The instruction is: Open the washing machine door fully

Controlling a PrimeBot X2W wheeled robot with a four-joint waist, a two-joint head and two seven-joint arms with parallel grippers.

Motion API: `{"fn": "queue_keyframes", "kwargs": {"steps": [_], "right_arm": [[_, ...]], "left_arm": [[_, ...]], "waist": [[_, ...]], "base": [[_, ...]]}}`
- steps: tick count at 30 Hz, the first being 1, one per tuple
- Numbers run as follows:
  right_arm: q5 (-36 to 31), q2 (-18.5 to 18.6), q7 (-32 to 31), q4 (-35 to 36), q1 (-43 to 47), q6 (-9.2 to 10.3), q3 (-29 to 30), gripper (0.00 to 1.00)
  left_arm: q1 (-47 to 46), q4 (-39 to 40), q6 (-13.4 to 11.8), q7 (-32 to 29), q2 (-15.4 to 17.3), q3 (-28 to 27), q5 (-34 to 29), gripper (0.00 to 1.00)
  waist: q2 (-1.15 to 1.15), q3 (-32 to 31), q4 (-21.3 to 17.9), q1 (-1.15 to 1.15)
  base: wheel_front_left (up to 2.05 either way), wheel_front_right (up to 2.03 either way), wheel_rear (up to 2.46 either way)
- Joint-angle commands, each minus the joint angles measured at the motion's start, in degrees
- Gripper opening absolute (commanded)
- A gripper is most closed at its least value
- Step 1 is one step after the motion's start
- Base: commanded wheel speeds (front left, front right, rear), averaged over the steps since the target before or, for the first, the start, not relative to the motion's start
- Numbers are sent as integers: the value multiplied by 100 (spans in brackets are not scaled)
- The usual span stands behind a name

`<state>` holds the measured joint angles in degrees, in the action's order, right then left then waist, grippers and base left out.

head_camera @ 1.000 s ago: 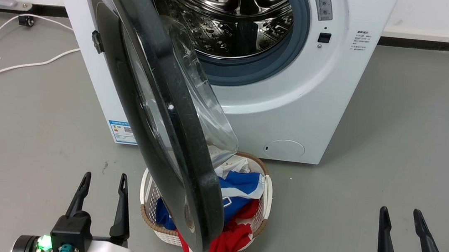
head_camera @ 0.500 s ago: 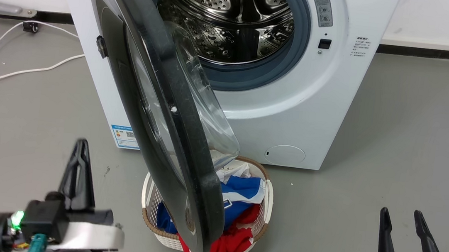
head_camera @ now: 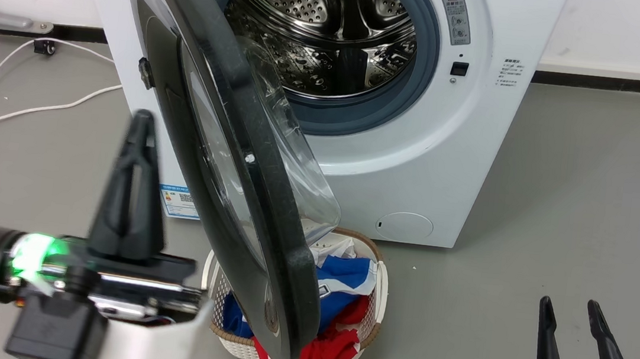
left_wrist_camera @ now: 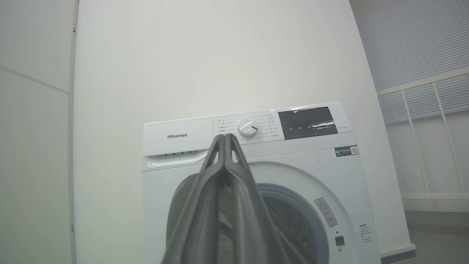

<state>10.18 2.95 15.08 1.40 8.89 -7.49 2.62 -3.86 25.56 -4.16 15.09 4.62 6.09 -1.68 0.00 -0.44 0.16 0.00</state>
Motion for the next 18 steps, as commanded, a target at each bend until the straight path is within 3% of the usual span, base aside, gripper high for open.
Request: {"fn": "queue_keyframes", "kwargs": {"steps": [1, 18], "right_arm": [[27, -14, 12, -11, 65, 0, -14, 100], [-5, -14, 12, -36, 47, 0, -75, 100]], "left_arm": [[-89, 96, 108, 11, -3, 247, -53, 0], [-130, -372, 764, 8, -80, 2122, 32, 0]], "waist": [[0, -16, -3, 0], [0, -20, 7, 0]], "base": [[0, 0, 0], [0, 0, 0]]}}
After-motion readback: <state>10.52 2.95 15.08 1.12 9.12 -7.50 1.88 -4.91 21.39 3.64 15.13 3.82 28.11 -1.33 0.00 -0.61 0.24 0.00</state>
